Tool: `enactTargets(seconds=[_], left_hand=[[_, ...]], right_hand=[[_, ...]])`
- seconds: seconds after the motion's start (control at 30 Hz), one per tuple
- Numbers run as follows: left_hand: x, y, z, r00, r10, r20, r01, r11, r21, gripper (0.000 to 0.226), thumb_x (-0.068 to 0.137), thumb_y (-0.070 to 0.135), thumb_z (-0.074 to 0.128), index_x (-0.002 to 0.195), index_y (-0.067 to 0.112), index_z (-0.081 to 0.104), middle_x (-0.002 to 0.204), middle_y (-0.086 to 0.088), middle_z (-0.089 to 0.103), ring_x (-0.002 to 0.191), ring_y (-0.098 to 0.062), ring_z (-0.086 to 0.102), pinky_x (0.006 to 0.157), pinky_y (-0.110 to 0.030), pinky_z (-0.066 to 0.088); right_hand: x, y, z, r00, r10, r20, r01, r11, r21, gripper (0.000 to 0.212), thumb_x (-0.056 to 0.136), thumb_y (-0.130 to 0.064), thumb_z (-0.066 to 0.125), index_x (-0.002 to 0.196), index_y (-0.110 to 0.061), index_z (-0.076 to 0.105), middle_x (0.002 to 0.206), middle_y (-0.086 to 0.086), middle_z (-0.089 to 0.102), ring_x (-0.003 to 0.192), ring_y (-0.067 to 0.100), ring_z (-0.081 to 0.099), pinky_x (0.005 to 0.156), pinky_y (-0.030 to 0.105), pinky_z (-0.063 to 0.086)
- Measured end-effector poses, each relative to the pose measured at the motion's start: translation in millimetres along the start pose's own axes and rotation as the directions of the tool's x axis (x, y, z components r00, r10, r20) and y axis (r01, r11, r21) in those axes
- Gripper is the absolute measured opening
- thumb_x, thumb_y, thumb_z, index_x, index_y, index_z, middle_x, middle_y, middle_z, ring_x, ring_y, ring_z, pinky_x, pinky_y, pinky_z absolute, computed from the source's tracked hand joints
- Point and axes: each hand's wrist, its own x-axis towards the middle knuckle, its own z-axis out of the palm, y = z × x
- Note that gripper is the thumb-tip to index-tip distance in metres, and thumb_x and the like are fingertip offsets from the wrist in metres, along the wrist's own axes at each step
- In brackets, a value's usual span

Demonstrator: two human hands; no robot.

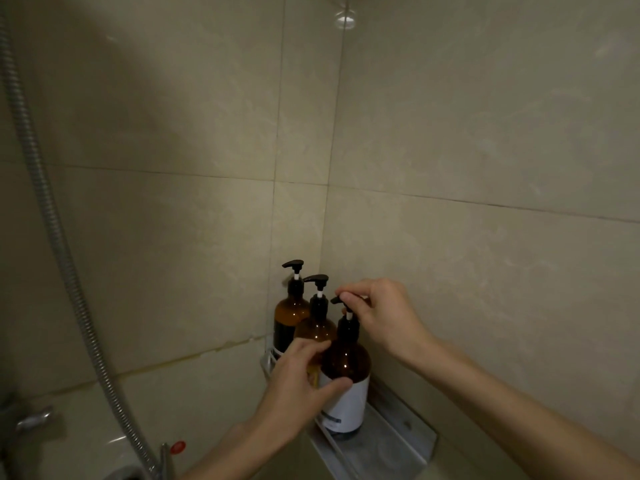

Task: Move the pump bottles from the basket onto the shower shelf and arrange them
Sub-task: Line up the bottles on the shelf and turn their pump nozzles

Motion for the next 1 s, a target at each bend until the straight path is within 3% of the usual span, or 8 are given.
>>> enactTargets(seconds=[0.13, 0.27, 0.4, 0.47, 0.57, 0.63, 0.83, 1.0], left_hand=[[-1.4, -0.2, 2.4, 1.000, 0.003, -0.013, -0.003, 1.000, 0.017, 0.066, 0.067, 0.042, 0.079, 0.125, 0.027, 0.053, 0.112, 0.024, 0.047, 0.103, 0.002, 0.054, 0.094, -0.025, 0.050], [-0.8, -2.4, 0.1, 1.000, 0.015, 0.001, -0.015, 1.000, 0.013, 0.062, 0.068, 0.049, 0.075, 0.124, 0.034, 0.051, 0.114, 0.023, 0.049, 0.102, 0.005, 0.054, 0.088, -0.020, 0.050], [12.4, -11.1, -15.1, 0.987, -0.042, -0.154, 0.030, 0.997, -0.077, 0.035, 0.085, 0.038, 0.059, 0.119, 0.034, 0.052, 0.109, 0.012, 0.055, 0.092, 0.007, 0.056, 0.069, -0.014, 0.051], [24.1, -19.1, -25.4, 0.980, -0.054, -0.193, 0.046, 0.998, -0.048, 0.037, 0.088, 0.034, 0.057, 0.124, 0.032, 0.050, 0.114, 0.007, 0.053, 0.096, 0.001, 0.055, 0.077, -0.021, 0.053], [37.3, -28.5, -33.6, 0.995, -0.084, -0.061, 0.083, 0.996, -0.018, 0.053, 0.085, 0.039, 0.060, 0.135, 0.029, 0.044, 0.126, 0.003, 0.049, 0.114, -0.011, 0.050, 0.097, -0.038, 0.048], [40.7, -30.0, -33.7, 0.995, -0.099, 0.030, 0.100, 0.995, -0.015, 0.061, 0.082, 0.040, 0.063, 0.138, 0.029, 0.041, 0.131, 0.001, 0.050, 0.120, -0.014, 0.049, 0.101, -0.041, 0.046], [42.2, -30.7, -25.1, 0.993, -0.098, 0.071, 0.099, 0.995, -0.011, 0.055, 0.081, 0.029, 0.068, 0.132, 0.025, 0.048, 0.124, -0.001, 0.058, 0.115, -0.014, 0.055, 0.097, -0.038, 0.050], [39.6, -25.9, -21.7, 0.994, -0.105, 0.032, 0.106, 0.994, -0.020, 0.052, 0.081, 0.027, 0.069, 0.129, 0.019, 0.051, 0.121, -0.003, 0.059, 0.112, -0.016, 0.056, 0.096, -0.040, 0.050]], right_hand=[[-2.2, -1.1, 1.9, 1.000, -0.014, -0.006, 0.014, 1.000, -0.008, 0.019, 0.090, -0.019, 0.056, 0.102, -0.016, 0.070, 0.087, -0.001, 0.072, 0.074, 0.002, 0.062, 0.066, 0.009, 0.046], [-5.6, -1.5, 0.2, 0.999, 0.025, 0.026, -0.026, 0.999, 0.036, 0.028, 0.092, -0.025, 0.052, 0.118, -0.019, 0.061, 0.109, -0.004, 0.067, 0.094, -0.002, 0.058, 0.084, 0.016, 0.048], [-42.0, 10.4, 13.4, 0.968, 0.249, 0.018, -0.247, 0.946, 0.211, 0.060, 0.083, -0.057, 0.045, 0.136, -0.033, 0.035, 0.132, -0.012, 0.045, 0.118, 0.002, 0.044, 0.097, 0.026, 0.040], [-64.3, 17.7, 24.1, 0.926, 0.361, 0.110, -0.376, 0.901, 0.214, 0.075, 0.072, -0.069, 0.047, 0.137, -0.037, 0.027, 0.133, -0.015, 0.040, 0.115, 0.000, 0.041, 0.097, 0.028, 0.040], [-81.6, 22.8, 36.9, 0.865, 0.398, 0.307, -0.479, 0.838, 0.261, 0.065, 0.060, -0.067, 0.068, 0.110, -0.071, 0.027, 0.110, -0.038, 0.042, 0.101, -0.013, 0.046, 0.089, 0.019, 0.040], [-84.4, 26.1, 42.6, 0.851, 0.401, 0.338, -0.499, 0.817, 0.288, 0.062, 0.056, -0.059, 0.076, 0.090, -0.080, 0.029, 0.102, -0.038, 0.051, 0.097, -0.020, 0.049, 0.083, 0.016, 0.043], [-87.9, 32.2, 49.6, 0.838, 0.462, 0.289, -0.539, 0.784, 0.308, 0.068, 0.057, -0.046, 0.081, 0.098, -0.068, 0.031, 0.103, -0.032, 0.053, 0.094, -0.017, 0.049, 0.080, 0.014, 0.040], [-87.4, 28.4, 52.8, 0.830, 0.490, 0.266, -0.555, 0.769, 0.317, 0.070, 0.061, -0.040, 0.081, 0.104, -0.059, 0.029, 0.106, -0.027, 0.050, 0.103, -0.005, 0.048, 0.094, 0.028, 0.043]])
